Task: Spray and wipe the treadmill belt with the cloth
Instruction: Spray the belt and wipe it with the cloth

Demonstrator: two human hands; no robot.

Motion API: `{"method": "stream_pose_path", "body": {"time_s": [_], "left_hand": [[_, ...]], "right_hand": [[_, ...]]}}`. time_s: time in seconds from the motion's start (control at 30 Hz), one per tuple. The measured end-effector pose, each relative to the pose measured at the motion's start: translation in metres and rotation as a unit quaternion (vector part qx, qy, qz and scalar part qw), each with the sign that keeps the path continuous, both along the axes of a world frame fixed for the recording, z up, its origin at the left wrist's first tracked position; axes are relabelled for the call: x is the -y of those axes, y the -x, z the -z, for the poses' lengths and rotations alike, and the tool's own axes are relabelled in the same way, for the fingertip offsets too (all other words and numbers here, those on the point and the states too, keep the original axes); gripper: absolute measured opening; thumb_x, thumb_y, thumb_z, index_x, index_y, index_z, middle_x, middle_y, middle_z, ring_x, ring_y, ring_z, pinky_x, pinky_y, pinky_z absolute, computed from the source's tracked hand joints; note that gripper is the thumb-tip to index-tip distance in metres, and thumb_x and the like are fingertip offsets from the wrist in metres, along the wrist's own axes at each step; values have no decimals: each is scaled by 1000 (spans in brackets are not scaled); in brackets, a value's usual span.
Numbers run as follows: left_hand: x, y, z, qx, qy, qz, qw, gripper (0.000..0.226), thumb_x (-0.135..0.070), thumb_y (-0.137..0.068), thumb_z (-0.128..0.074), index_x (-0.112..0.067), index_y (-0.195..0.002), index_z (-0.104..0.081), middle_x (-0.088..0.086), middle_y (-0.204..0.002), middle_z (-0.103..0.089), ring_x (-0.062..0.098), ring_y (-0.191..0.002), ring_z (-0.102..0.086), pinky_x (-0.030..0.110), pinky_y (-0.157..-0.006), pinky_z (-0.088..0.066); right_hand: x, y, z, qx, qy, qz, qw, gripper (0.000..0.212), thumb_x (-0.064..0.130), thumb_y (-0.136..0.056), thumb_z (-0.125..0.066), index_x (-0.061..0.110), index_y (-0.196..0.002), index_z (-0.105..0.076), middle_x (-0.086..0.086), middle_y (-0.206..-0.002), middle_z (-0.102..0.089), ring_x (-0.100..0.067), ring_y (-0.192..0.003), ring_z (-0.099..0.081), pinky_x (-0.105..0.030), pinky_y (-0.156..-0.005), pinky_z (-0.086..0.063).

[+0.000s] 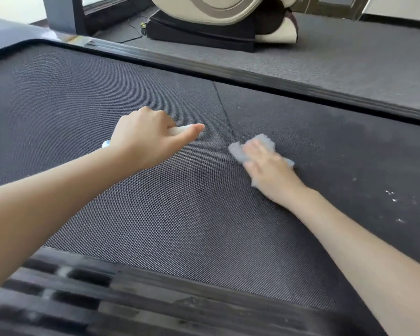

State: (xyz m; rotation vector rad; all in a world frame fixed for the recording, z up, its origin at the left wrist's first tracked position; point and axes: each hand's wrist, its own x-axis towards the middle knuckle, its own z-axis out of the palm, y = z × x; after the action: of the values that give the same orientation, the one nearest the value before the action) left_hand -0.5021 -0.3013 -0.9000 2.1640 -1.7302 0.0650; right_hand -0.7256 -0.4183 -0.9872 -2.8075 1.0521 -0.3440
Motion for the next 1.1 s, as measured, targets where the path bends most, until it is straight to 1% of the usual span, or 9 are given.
{"method": "stream_pose_path", "body": {"time_s": [0.07,0.17,0.3,0.43,0.57,0.7,0.8,0.97,1.1], "left_hand": [[1,4,-1,5,-2,2,1000,77,-82,-73,-27,-11,-47,-40,9,-55,-50,34,-63,-53,35,-62,-40],[2,9,1,10,-4,14,1000,79,-83,-74,-27,-10,-47,-40,9,-53,-50,32,-59,-52,34,-59,-39],[-3,9,2,10,-13,17,1000,81,-85,-79,-34,-11,-47,-40,8,-53,-50,30,-59,-52,34,-60,-40],[-5,3,-4,18,-7,16,1000,80,-83,-74,-25,-9,-48,-40,9,-53,-51,27,-57,-52,34,-59,-40],[-3,1,-7,27,-8,17,999,78,-82,-74,-26,-10,-47,-40,9,-54,-51,27,-56,-51,34,-58,-37],[-3,-1,2,34,-21,27,999,81,-86,-70,-21,-11,-47,-40,7,-51,-51,24,-53,-50,33,-57,-40],[-6,-3,7,41,-34,28,998,82,-88,-66,-15,-13,-48,-41,6,-53,-52,26,-56,-53,34,-60,-45],[-6,-8,3,34,-30,22,999,82,-89,-65,-15,-13,-48,-40,6,-53,-53,26,-57,-53,33,-60,-44],[-2,-6,1,31,-9,33,999,79,-87,-70,-21,-13,-46,-36,5,-50,-48,26,-54,-48,33,-57,-40]], "right_hand": [[-52,-13,7,18,7,-142,990,46,15,-90,-44,6,-135,-48,-13,-135,-48,-34,-133,-36,-47,-113,-28],[-72,-12,9,43,-26,-184,982,53,32,-95,-29,14,-145,-38,-2,-153,-34,-12,-145,-20,-39,-118,-20],[10,-14,4,-27,-8,-42,999,55,27,-92,-19,17,-142,-36,-1,-149,-31,-20,-139,-26,-43,-111,-29],[38,-14,-4,3,-79,75,994,48,26,-103,-31,15,-150,-27,-1,-159,-17,-15,-147,-10,-32,-118,-8],[-51,-18,2,44,-9,-158,986,46,24,-96,-37,13,-141,-43,-6,-140,-43,-23,-134,-35,-39,-111,-29],[-82,-7,7,47,-28,-257,965,50,28,-97,-35,13,-144,-39,1,-153,-34,-11,-145,-18,-34,-119,-14],[-15,-17,7,-21,30,-136,990,53,22,-91,-25,18,-142,-40,1,-145,-34,-19,-140,-23,-36,-118,-16],[40,-18,-3,-5,-65,66,996,49,28,-103,-26,19,-151,-21,8,-158,-15,-17,-147,-9,-34,-118,-6],[-46,-7,8,48,-27,-138,989,49,27,-96,-38,18,-144,-40,-1,-149,-37,-20,-142,-25,-38,-114,-26]]}}
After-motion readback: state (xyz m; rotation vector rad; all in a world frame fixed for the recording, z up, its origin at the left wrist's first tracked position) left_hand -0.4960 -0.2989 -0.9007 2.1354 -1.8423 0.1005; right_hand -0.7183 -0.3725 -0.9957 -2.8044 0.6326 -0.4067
